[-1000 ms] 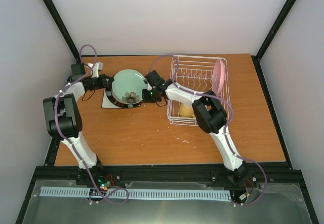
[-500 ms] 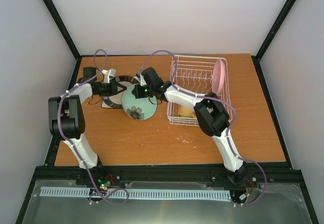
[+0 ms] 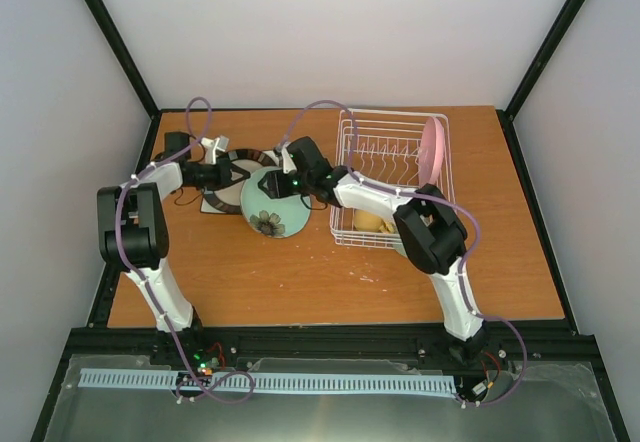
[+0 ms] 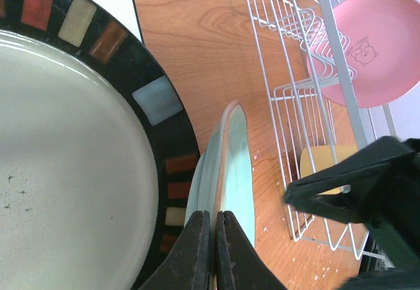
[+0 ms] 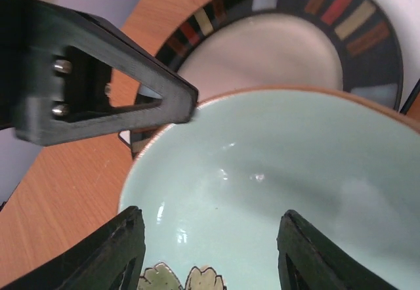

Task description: Load the mixed dishes into the dish rack

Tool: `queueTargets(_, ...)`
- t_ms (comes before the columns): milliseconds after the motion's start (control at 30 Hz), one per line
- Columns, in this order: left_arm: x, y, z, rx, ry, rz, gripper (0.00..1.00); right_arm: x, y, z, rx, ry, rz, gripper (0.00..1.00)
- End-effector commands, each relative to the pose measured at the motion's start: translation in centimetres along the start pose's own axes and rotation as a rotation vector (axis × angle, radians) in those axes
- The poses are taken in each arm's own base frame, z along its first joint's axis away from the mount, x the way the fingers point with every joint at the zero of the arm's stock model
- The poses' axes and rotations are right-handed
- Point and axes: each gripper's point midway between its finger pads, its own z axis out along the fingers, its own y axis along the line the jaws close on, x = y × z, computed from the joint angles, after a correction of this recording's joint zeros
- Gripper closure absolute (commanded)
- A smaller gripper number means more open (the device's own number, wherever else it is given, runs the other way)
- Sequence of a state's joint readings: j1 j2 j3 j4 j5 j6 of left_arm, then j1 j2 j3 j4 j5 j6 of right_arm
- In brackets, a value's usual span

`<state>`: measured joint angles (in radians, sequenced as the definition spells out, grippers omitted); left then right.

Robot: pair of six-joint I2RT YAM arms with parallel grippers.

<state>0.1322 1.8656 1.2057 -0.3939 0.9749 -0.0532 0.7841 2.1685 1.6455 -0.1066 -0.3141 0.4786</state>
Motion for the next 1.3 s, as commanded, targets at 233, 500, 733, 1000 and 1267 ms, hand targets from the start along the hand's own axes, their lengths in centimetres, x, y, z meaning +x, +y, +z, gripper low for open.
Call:
queueTargets(233,-2.2,-2.3,-2.9,0.019,-0.053,0.102,0.99,-4.4,-0.5,-3.1,0.046,-0.08,-0.299,0.35)
queueTargets(500,-2.1,-3.8,-3.9,0.018,-0.066,0.121,0.99,-2.4,-3.9,2.6,0.068,0.132,-0.461,0.34)
queueTargets(733,-1.8,-3.8,-4.0,0.007,-0.053,0.128,0.99,-4.5,-6.5,3.1,-0.005,0.114,-0.423,0.29)
queueTargets(1000,-1.7,-3.1,-3.5,0.013,-0.046,0.11,0.99,-6.9,-8.4,1.1,-0.041,0.081,-0.384,0.28)
queueTargets(1267,-0.7,-2.0,-3.6,-0.055,0.004,0.067,0.86,-5.6,-7.9,0.3,-0.119,0.122,-0.329,0.25)
